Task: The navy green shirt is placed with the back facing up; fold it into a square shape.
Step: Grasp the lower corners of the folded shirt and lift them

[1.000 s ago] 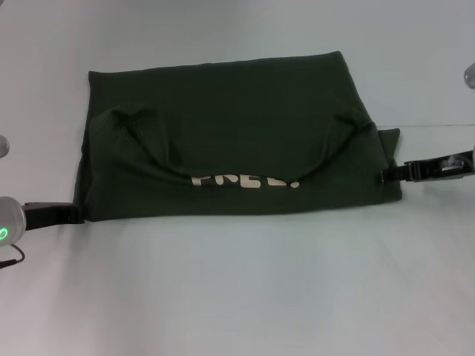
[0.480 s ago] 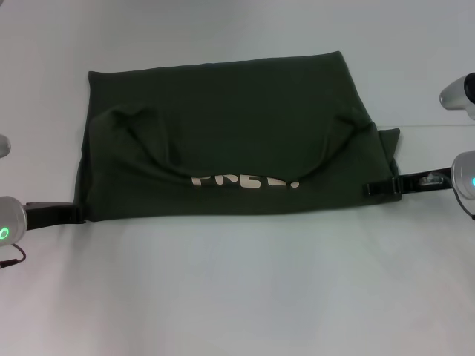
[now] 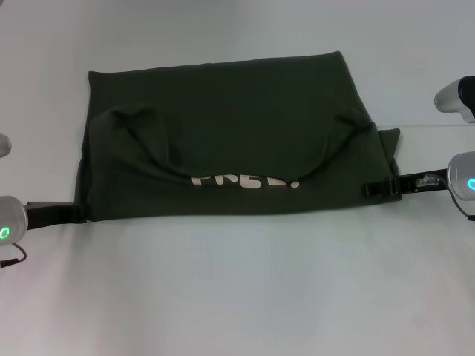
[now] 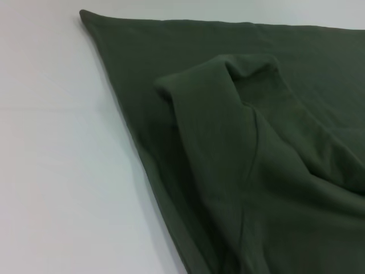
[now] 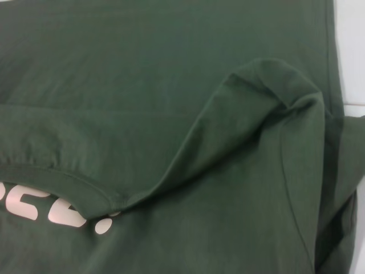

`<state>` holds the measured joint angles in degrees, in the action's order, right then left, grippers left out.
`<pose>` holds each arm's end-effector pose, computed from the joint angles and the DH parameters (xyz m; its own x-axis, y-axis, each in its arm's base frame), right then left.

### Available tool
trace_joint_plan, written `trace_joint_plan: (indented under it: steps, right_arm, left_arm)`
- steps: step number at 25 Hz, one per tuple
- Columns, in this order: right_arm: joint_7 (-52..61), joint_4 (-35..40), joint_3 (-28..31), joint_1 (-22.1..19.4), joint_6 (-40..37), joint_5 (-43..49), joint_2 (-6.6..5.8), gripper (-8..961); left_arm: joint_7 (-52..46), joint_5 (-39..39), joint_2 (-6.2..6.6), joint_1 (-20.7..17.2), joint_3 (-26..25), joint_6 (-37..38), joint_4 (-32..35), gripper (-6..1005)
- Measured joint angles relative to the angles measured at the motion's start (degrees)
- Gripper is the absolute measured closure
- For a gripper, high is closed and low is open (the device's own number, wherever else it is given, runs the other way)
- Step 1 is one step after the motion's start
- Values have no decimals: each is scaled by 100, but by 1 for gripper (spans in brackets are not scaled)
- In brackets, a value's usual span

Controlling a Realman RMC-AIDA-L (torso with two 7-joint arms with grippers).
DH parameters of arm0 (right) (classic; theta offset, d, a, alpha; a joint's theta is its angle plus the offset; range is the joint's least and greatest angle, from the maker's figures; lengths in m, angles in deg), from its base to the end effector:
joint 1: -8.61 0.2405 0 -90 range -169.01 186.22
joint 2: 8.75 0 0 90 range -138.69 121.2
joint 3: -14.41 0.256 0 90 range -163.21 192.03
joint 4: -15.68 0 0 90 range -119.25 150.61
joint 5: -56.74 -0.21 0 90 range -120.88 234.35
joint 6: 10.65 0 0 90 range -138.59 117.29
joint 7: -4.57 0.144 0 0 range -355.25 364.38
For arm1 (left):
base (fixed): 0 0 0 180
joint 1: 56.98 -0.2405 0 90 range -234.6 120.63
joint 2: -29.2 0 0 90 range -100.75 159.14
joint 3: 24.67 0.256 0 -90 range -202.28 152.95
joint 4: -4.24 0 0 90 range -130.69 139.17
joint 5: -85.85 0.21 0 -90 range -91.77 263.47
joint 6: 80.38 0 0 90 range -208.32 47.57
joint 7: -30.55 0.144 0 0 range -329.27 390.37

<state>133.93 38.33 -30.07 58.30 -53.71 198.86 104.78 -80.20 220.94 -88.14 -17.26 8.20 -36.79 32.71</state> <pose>0.2809 0.4516 0.0040 0.5210 -0.7658 -0.3769 -0.8011 -0.2863 -0.5257 -0.3311 0.4137 0.0125 0.5209 0.6970 0.4928 0.8181 -0.2428 -0.5213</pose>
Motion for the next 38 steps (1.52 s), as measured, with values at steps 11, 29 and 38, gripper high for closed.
trace_joint_plan:
  steps: [11,29,38]
  right_arm:
    - [-69,-135,0,17,219,0,32,309]
    - [177,-137,-8,-49,175,125,8,635]
    - [144,294,29,-212,-118,110,40,875]
  left_arm:
    - [0,0,0,20,0,2,0,993]
    - [0,-31,0,9,0,9,0,992]
    - [-262,-20,41,9,-38,470,129,992]
